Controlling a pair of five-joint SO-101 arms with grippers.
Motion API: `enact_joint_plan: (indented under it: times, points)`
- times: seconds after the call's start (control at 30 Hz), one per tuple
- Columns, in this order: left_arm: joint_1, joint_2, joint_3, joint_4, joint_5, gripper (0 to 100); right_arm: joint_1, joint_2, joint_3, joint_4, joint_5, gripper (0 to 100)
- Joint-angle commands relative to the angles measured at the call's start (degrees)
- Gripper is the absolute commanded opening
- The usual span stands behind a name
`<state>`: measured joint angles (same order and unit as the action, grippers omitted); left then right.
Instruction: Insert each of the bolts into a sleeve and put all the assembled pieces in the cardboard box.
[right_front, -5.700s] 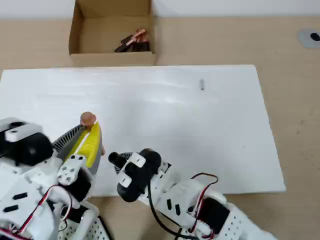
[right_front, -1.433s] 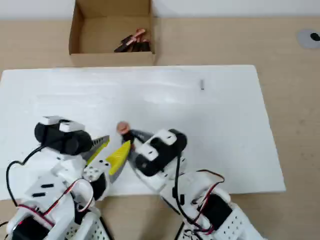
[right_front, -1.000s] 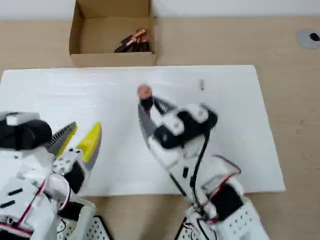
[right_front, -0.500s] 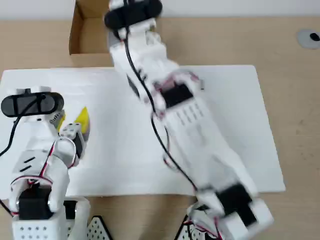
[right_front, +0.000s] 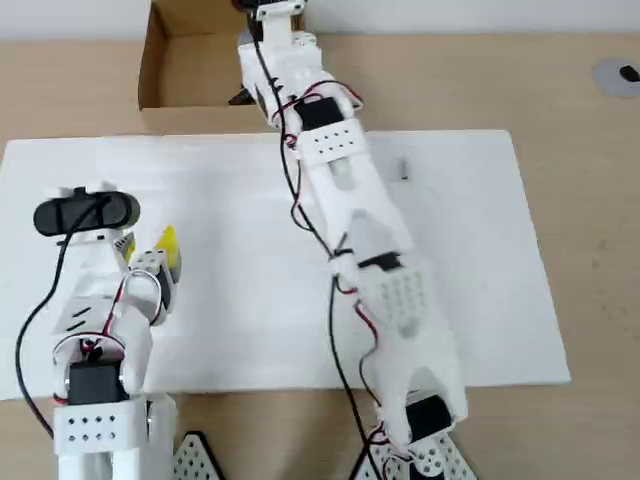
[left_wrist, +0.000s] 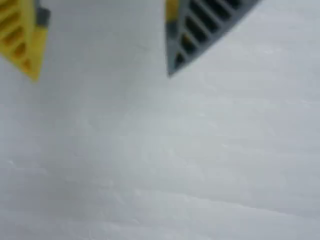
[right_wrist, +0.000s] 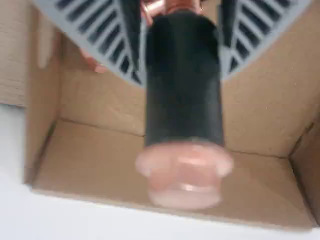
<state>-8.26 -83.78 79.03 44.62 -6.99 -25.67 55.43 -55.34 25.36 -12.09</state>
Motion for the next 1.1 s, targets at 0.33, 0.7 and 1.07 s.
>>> enact_joint_plan:
  times: [0.33, 0.7, 1.07]
  points:
    - [-0.62, -0.48, 6.68, -4.92, -0.18, 11, -0.13, 29.32, -39.69, 7.12, 9.85, 15.1]
    - [-0.62, -0.57, 6.77, -4.92, 0.09, 11, -0.22, 29.49, -40.31, 15.03, 9.85, 20.7]
    - [-0.62, -0.57, 6.77, -4.92, -0.18, 1, -1.45, 7.87, -40.13, 47.65, 6.15, 13.9]
